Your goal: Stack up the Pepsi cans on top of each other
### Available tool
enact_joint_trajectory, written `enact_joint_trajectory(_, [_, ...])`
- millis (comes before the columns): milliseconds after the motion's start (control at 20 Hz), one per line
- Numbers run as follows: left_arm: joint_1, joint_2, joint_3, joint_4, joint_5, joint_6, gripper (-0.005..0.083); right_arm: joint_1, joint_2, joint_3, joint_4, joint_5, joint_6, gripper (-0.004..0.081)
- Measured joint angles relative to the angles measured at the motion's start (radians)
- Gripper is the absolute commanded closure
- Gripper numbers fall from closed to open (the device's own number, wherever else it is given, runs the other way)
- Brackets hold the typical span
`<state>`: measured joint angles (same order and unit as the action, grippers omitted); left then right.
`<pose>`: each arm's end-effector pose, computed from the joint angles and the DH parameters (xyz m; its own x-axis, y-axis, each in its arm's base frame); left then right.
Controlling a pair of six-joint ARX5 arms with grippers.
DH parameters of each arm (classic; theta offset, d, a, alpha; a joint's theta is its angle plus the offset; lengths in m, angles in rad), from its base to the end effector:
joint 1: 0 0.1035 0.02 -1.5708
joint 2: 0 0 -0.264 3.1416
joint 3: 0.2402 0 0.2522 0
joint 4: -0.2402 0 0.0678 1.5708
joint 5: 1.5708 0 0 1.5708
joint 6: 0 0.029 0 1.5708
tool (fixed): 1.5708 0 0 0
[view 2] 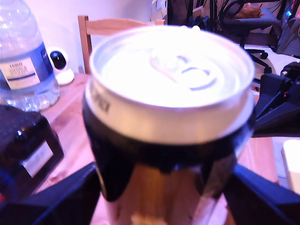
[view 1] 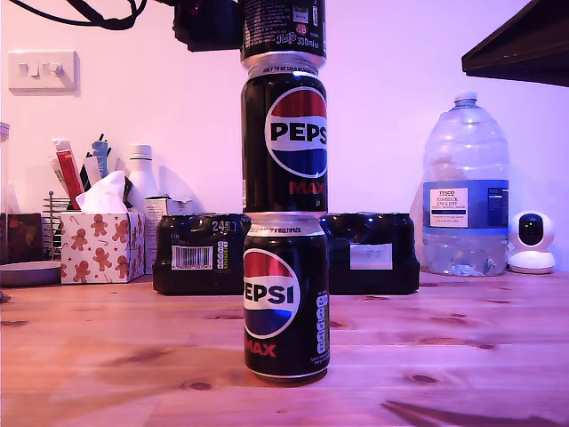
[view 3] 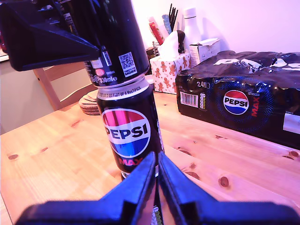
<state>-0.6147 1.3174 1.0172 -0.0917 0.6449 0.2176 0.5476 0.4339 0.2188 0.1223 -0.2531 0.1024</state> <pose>0.2266 -0.1813 0.3092 0.2567 -0.9170 -0.3052 0.9605 0.2771 -0.0247 0.1055 0.0729 0.2119 0.6927 0.7157 -0.0897 -0.7051 0.6980 0.1249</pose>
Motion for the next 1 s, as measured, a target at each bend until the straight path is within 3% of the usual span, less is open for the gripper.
enact_joint_trajectory(1000, [0.000, 0.000, 0.000, 0.051, 0.001, -0.032, 0.0065, 0.000, 0.000, 0.000, 0.000, 0.000, 0.000, 0.0783])
